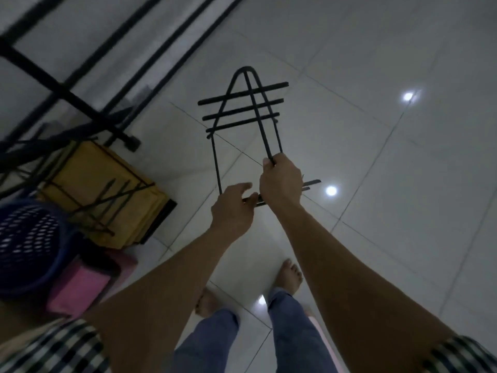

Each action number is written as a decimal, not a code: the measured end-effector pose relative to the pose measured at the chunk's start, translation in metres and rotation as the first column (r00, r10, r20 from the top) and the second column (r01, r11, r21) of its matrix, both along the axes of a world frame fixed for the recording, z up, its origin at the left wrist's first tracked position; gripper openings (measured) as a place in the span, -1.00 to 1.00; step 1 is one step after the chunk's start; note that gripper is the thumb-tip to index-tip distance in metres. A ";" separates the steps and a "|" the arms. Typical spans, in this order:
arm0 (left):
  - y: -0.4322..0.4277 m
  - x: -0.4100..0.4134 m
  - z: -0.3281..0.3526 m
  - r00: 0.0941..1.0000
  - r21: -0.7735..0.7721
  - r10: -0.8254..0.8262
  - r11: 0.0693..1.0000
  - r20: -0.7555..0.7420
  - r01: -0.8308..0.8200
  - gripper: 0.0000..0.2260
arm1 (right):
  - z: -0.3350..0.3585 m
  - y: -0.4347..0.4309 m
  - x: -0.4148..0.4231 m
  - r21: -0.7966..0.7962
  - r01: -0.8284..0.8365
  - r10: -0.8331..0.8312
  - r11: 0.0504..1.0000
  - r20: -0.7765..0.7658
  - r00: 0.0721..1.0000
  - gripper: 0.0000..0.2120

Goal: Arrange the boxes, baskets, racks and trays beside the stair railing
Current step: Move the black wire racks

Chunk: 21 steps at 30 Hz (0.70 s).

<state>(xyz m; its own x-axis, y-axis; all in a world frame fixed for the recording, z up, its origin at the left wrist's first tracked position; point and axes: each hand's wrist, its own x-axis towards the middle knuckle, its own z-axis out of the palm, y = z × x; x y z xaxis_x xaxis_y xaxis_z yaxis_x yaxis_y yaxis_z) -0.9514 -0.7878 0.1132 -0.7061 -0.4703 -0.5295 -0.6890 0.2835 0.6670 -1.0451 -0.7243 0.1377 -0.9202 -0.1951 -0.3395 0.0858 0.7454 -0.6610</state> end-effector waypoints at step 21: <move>-0.172 0.214 0.127 0.885 -0.492 0.321 0.741 -0.337 -0.457 -0.61 | 0.196 -0.230 0.198 -0.045 -0.572 0.556 0.819 -0.180 0.811 -0.81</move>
<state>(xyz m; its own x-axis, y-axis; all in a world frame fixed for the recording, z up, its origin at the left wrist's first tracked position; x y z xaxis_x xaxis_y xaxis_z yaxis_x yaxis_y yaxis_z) -0.7371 -0.9601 0.2401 -0.4587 -0.8875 0.0443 -0.6778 0.3817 0.6284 -0.8470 -0.9539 0.3337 -0.6764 -0.7192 -0.1588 -0.4375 0.5659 -0.6988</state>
